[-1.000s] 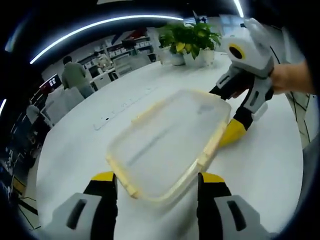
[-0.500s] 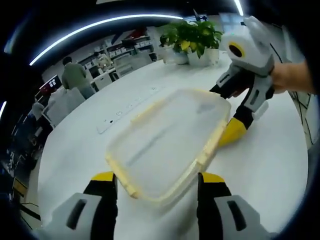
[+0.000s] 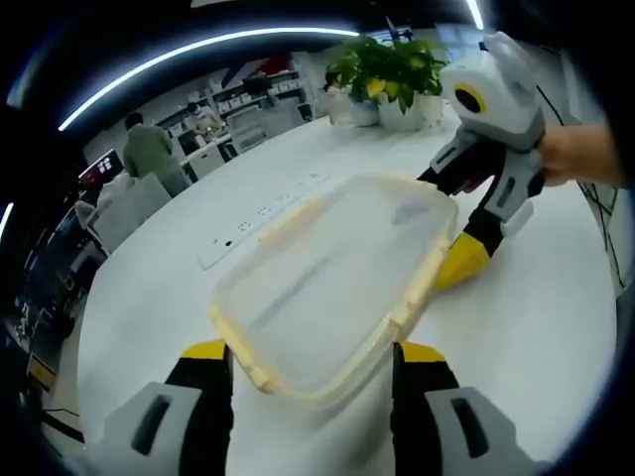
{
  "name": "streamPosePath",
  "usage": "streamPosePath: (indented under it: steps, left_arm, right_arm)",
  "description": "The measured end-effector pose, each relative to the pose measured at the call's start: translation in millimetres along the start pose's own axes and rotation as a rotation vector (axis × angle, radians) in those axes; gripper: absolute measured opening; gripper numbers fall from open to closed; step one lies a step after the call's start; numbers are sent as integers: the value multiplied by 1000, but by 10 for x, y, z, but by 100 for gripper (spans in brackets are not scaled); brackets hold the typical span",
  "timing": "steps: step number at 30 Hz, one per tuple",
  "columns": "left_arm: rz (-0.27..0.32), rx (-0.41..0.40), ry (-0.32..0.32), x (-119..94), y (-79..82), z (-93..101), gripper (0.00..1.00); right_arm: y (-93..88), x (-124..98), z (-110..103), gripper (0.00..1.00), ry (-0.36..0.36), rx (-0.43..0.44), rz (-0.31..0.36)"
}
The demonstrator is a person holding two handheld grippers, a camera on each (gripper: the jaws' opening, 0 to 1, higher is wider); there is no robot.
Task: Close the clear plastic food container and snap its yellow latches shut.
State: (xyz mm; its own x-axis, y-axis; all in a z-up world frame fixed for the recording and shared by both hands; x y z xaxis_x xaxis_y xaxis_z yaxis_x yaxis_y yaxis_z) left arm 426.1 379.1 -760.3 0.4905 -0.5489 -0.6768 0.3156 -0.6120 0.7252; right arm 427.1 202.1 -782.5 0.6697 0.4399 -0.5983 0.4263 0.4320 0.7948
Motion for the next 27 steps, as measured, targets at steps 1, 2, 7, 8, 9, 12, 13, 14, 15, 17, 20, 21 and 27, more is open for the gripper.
streamPosePath:
  steps: [1,2,7,8,9,12,13,14,15,17,20,21,27]
  left_arm:
    - [-1,0,2,4,2,-2,61]
    - [-1,-1,3,9,5,-6,61]
    - [0,-1,0,16,7,-19,61]
    - [-1,-1,0,17,8,-20,61]
    - [-2,-1,0,17,8,-21,61]
    - [-2,-1,0,20,5,-28,61]
    - [-3,1,0,20,5,-30,61]
    - [-4,2,0,19,4,-30,61]
    - [-5,5,1,19,3,-30,61]
    - [-16,16,4,17,1,-23,60]
    - [-20,16,3,14,2,-20,59]
    - [-21,16,2,13,2,-20,59]
    - [-28,20,4,17,1,4,62]
  right_arm:
    - [0,3,1,49,-1,3,1]
    - [1,5,2,49,-2,5,1]
    - [-3,10,6,49,-3,15,1]
    - [-4,11,6,49,-2,17,0]
    - [-5,13,8,49,-2,18,0]
    - [-6,12,7,49,-4,16,-1]
    - [-7,12,7,49,-4,16,-1]
    - [-7,12,7,49,-3,13,-2]
    - [-9,11,10,48,-3,4,-4]
    - [-2,7,11,48,-3,-7,-15]
    - [-1,0,14,48,-4,-13,-18]
    - [-3,-2,15,48,-4,-13,-17]
    - [-28,-19,9,46,-7,14,-14]
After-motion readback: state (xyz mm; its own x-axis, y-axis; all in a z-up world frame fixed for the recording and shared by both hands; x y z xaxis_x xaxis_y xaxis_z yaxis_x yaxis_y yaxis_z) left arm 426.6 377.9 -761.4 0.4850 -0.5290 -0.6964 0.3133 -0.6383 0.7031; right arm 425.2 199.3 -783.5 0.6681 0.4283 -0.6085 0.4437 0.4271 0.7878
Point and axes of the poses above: the point that each gripper's makers call its tool centre point, and the gripper's own axes: x roughly forward along the fingers, z roughly to its right, y roughly out of its top, the point moved 7 cm from there along -x, roughly backward along the fingers, and after that the axes turned 14 degrees about -y, right-handed, at the moved point
